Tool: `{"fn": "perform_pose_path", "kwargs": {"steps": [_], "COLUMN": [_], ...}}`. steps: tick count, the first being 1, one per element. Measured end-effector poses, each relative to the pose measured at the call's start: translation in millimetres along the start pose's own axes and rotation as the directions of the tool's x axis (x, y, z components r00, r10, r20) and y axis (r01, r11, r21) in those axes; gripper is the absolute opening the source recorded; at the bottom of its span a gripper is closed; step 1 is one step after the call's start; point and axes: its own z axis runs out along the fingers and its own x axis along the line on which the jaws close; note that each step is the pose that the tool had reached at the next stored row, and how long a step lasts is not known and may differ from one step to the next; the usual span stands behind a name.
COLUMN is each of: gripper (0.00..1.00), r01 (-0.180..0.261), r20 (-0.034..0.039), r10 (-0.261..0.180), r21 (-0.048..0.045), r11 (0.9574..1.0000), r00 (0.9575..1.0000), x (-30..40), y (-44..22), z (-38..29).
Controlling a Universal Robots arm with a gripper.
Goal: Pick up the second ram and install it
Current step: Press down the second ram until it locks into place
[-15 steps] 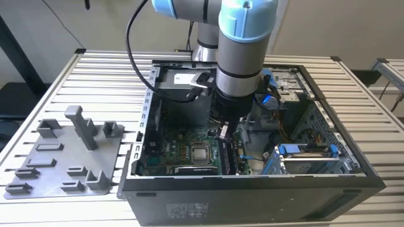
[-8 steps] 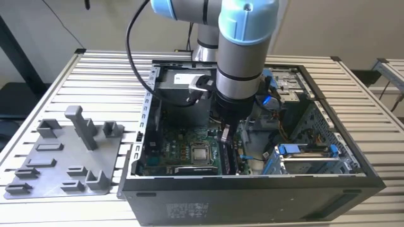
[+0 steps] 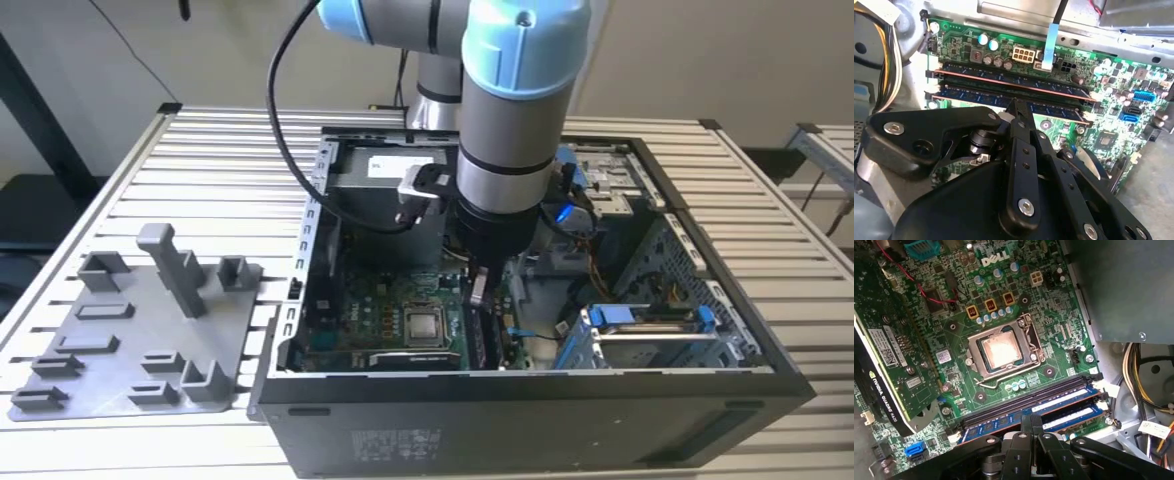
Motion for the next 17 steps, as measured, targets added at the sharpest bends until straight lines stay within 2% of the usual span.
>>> {"fn": "perform_pose_path", "kwargs": {"steps": [3, 12, 14, 15, 17], "gripper": [0.11, 0.11, 0.11, 0.11, 0.11], "r01": [0.0, 0.0, 0.0, 0.0, 0.0], "r20": [0.0001, -0.0019, -0.0006, 0.0037, 0.0018], "r10": [0.0, 0.0, 0.0, 0.0, 0.0], "r21": [-0.0006, -0.0005, -0.0011, -0.0017, -0.0016], "r11": [1.0, 1.0, 1.0, 1.0, 1.0], "r00": [1.0, 1.0, 1.0, 1.0, 1.0], "x": [0.1, 1.1, 0.5, 0.1, 0.0], "y": [-0.4, 0.5, 0.4, 0.4, -0.2], "z": [1.6, 16.9, 14.9, 12.7, 3.0]}}
